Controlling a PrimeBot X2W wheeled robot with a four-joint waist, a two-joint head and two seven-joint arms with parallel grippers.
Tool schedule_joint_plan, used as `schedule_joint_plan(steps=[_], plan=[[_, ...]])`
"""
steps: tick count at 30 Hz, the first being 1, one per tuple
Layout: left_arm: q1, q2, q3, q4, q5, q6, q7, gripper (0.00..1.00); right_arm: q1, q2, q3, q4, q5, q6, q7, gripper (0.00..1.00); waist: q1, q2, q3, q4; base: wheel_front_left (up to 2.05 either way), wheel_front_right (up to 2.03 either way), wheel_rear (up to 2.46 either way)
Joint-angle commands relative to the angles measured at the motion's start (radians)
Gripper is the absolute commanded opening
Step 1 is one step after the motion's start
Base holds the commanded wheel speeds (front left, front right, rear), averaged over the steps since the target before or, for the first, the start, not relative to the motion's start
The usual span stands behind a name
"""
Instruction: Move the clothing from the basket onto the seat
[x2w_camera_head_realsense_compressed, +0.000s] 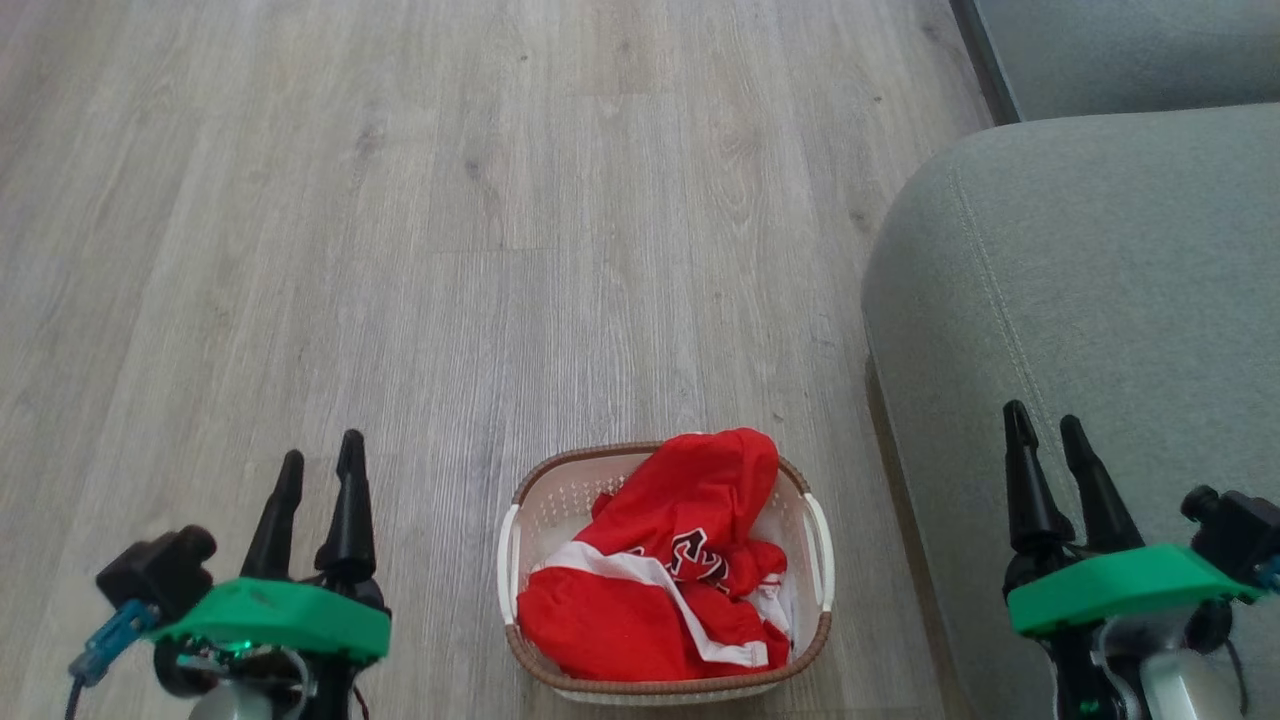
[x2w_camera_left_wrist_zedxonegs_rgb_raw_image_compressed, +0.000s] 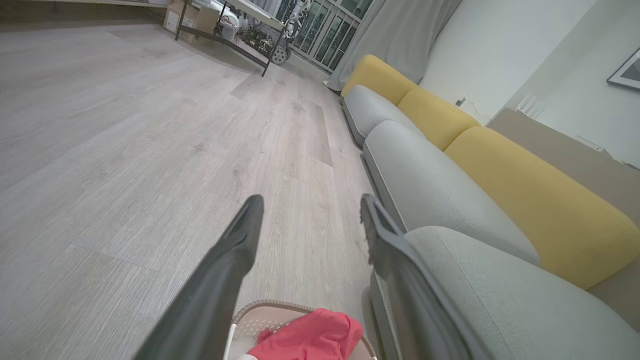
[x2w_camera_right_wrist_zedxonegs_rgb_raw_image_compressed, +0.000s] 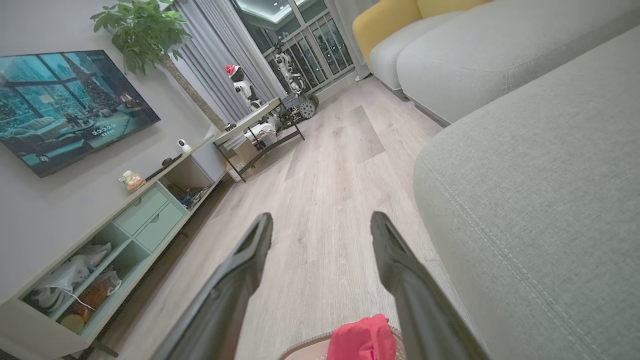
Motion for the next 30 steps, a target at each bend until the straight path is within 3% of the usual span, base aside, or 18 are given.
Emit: schedule_joint_plan(steps=[1,30], plan=[[-0.042,0.016,0.018,-0.042,0.037,0.005,-0.015,1.0,-0.015,-0.01,0.022,-0.044,-0.035,0.0,-0.018,1.0,0.0,0.0,0.0,0.0,0.0,0.0,0.0],[-0.042,0.016,-0.01,-0.091,0.369,0.011,-0.097,1.0,0.001,-0.009,0.049,-0.112,-0.353,0.0,-0.1,1.0,0.0,0.0,0.01,0.002,0.0,0.0,0.0]])
